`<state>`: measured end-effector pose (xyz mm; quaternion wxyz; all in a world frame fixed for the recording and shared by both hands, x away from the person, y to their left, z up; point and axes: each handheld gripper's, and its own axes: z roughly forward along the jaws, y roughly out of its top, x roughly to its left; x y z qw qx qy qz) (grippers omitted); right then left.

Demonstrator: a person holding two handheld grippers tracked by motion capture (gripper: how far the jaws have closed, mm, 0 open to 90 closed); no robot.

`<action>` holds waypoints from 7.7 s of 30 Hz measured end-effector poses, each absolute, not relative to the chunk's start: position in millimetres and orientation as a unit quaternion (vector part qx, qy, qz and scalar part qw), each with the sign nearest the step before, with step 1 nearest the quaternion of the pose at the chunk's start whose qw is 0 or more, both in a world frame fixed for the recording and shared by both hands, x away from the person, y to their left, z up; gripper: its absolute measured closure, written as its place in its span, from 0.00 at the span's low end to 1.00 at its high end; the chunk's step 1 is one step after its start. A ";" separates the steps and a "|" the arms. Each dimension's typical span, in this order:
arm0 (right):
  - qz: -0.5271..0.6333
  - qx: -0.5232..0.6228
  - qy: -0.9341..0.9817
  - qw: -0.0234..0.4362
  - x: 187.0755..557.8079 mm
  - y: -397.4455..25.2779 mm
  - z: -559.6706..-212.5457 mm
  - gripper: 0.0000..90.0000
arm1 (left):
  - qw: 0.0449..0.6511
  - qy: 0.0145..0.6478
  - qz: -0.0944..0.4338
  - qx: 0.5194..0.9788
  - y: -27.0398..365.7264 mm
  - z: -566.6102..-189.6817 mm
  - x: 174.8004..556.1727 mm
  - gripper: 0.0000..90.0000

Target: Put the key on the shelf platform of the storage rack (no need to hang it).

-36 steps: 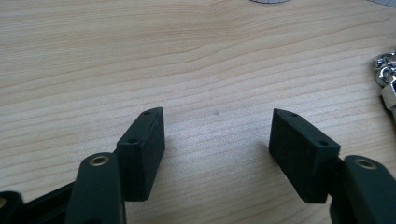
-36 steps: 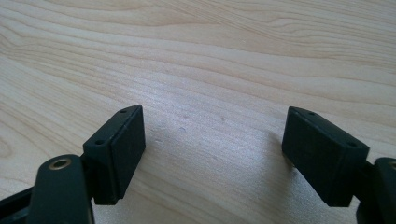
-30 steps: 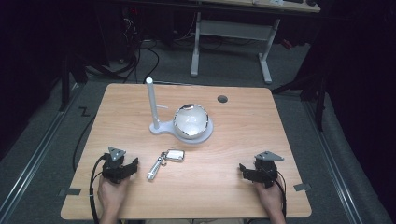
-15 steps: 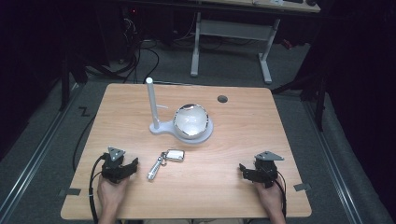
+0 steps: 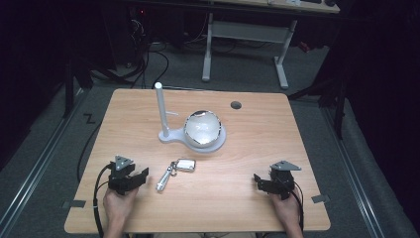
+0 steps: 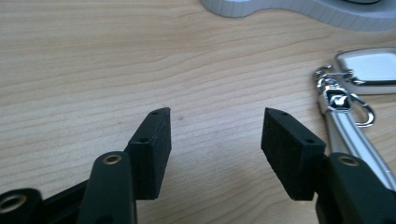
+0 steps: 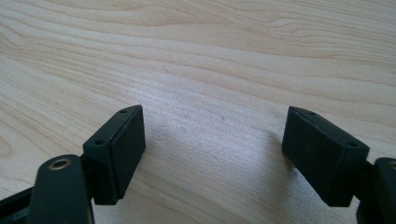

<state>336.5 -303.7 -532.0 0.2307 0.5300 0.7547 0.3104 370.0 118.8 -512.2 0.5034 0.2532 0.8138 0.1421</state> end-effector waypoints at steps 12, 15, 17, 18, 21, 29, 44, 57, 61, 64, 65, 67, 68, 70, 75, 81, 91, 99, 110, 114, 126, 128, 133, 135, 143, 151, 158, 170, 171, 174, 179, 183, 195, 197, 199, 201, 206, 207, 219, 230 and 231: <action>0.310 0.530 0.755 0.231 336.5 -303.7 -532.0 0.24 | 0.507 0.794 0.135 0.305 86.2 -502.4 358.6 0.48; 0.310 0.530 0.755 0.231 336.5 -303.7 -532.0 0.24 | 0.506 0.791 0.132 0.318 76.5 -501.6 356.1 0.48; 0.310 0.530 0.755 0.231 336.4 -303.7 -532.0 0.24 | 0.504 0.789 0.130 0.326 72.1 -501.5 355.0 0.48; 0.310 0.530 0.755 0.231 336.5 -303.7 -532.0 0.24 | 0.504 0.788 0.130 0.330 70.6 -501.7 354.9 0.48; 0.310 0.530 0.755 0.231 336.4 -303.7 -532.0 0.24 | 0.500 0.790 0.127 0.330 68.3 -502.8 356.4 0.48; 0.310 0.530 0.755 0.231 336.4 -303.7 -532.0 0.24 | 0.494 0.792 0.119 0.338 60.0 -504.8 354.0 0.48; 0.310 0.529 0.755 0.231 336.3 -303.7 -532.0 0.24 | 0.479 0.792 0.132 0.354 48.6 -514.5 358.4 0.51; 0.310 0.529 0.755 0.231 336.3 -303.7 -532.0 0.24 | 0.461 0.795 0.150 0.364 43.0 -523.1 361.2 0.60; 0.310 0.529 0.756 0.231 336.3 -303.7 -532.0 0.24 | 0.457 0.798 0.150 0.363 41.6 -525.7 362.5 0.63; 0.310 0.529 0.756 0.231 336.3 -303.7 -532.0 0.24 | 0.457 0.798 0.152 0.362 42.4 -525.8 362.8 0.65; 0.310 0.529 0.756 0.231 336.3 -303.7 -532.0 0.24 | 0.459 0.796 0.153 0.363 42.7 -526.0 362.8 0.65; 0.310 0.529 0.756 0.231 336.3 -303.7 -532.0 0.24 | 0.458 0.797 0.152 0.362 42.6 -525.7 362.3 0.69; 0.310 0.529 0.756 0.231 336.3 -303.7 -531.9 0.24 | 0.459 0.796 0.153 0.364 42.7 -525.7 362.1 0.69; 0.310 0.529 0.756 0.231 336.3 -303.7 -531.9 0.24 | 0.458 0.796 0.153 0.364 42.6 -525.6 362.1 0.73; 0.310 0.529 0.756 0.231 336.3 -303.7 -532.0 0.24 | 0.459 0.792 0.154 0.372 41.5 -525.9 361.2 0.82; 0.310 0.530 0.755 0.231 336.3 -303.6 -532.0 0.24 | 0.459 0.785 0.150 0.387 42.6 -525.0 360.1 0.84; 0.310 0.529 0.755 0.230 336.4 -303.7 -532.0 0.24 | 0.489 0.783 0.120 0.365 49.1 -501.1 354.6 0.84; 0.311 0.529 0.755 0.230 336.4 -303.7 -532.0 0.24 | 0.517 0.779 0.100 0.342 53.3 -474.4 351.4 0.84; 0.310 0.528 0.756 0.231 336.3 -303.7 -532.0 0.24 | 0.538 0.760 0.089 0.353 56.3 -448.9 342.6 0.84; 0.310 0.528 0.756 0.231 336.3 -303.7 -532.1 0.24 | 0.552 0.752 0.078 0.351 58.9 -438.3 340.4 0.84; 0.311 0.528 0.756 0.231 336.3 -303.5 -532.1 0.24 | 0.571 0.744 0.051 0.344 56.5 -413.9 341.1 0.84; 0.311 0.528 0.756 0.231 336.3 -303.5 -532.1 0.24 | 0.576 0.739 0.046 0.346 55.6 -409.6 342.5 0.84; 0.311 0.528 0.756 0.231 336.3 -303.5 -532.0 0.24 | 0.585 0.732 0.037 0.347 48.6 -396.7 345.6 0.84; 0.311 0.528 0.756 0.231 336.2 -303.4 -532.0 0.24 | 0.590 0.724 0.036 0.354 45.7 -392.1 347.1 0.84; 0.311 0.528 0.756 0.231 336.2 -303.4 -532.0 0.24 | 0.600 0.714 0.025 0.361 32.6 -373.5 357.4 0.84; 0.311 0.528 0.756 0.230 336.2 -303.5 -532.0 0.24 | 0.601 0.715 0.012 0.358 23.0 -359.5 371.8 0.84; 0.311 0.528 0.756 0.231 336.3 -303.5 -532.0 0.24 | 0.604 0.711 0.005 0.359 14.8 -350.1 385.6 0.84; 0.311 0.528 0.756 0.230 336.2 -303.5 -532.0 0.24 | 0.595 0.714 0.026 0.368 -3.0 -354.3 406.4 0.84; 0.311 0.528 0.756 0.231 336.2 -303.5 -532.0 0.24 | 0.593 0.717 0.027 0.365 -4.8 -354.7 408.1 0.84; 0.311 0.528 0.756 0.231 336.3 -303.5 -532.0 0.24 | 0.593 0.717 0.027 0.365 -7.5 -356.9 413.4 0.84; 0.311 0.528 0.756 0.231 336.3 -303.5 -532.0 0.24 | 0.586 0.726 0.027 0.360 -11.6 -363.4 422.1 0.84; 0.311 0.528 0.756 0.231 336.3 -303.5 -532.0 0.24 | 0.582 0.729 0.031 0.359 -14.1 -368.4 428.2 0.84; 0.311 0.528 0.756 0.231 336.3 -303.5 -532.0 0.24 | 0.571 0.736 0.039 0.362 -25.6 -385.1 443.3 0.84; 0.311 0.528 0.756 0.231 336.3 -303.5 -532.0 0.24 | 0.571 0.735 0.041 0.363 -27.3 -387.3 444.4 0.84; 0.311 0.528 0.756 0.231 336.3 -303.5 -532.0 0.24 | 0.570 0.734 0.043 0.366 -28.9 -390.0 445.6 0.84; 0.311 0.528 0.756 0.231 336.3 -303.6 -532.1 0.24 | 0.570 0.734 0.046 0.367 -30.8 -392.7 447.1 0.84; 0.311 0.528 0.756 0.231 336.3 -303.5 -532.1 0.24 | 0.565 0.739 0.049 0.364 -35.1 -398.9 452.3 0.84; 0.311 0.528 0.756 0.231 336.3 -303.6 -532.1 0.24 | 0.564 0.738 0.052 0.367 -35.8 -400.8 453.3 0.84; 0.311 0.528 0.756 0.231 336.3 -303.5 -532.0 0.24 | 0.557 0.746 0.052 0.360 -41.9 -412.2 464.8 0.84; 0.311 0.528 0.756 0.231 336.3 -303.5 -532.1 0.24 | 0.535 0.755 0.071 0.372 -52.1 -432.8 475.6 0.84; 0.311 0.528 0.756 0.231 336.3 -303.5 -532.1 0.24 | 0.533 0.756 0.070 0.373 -52.9 -434.4 476.5 0.84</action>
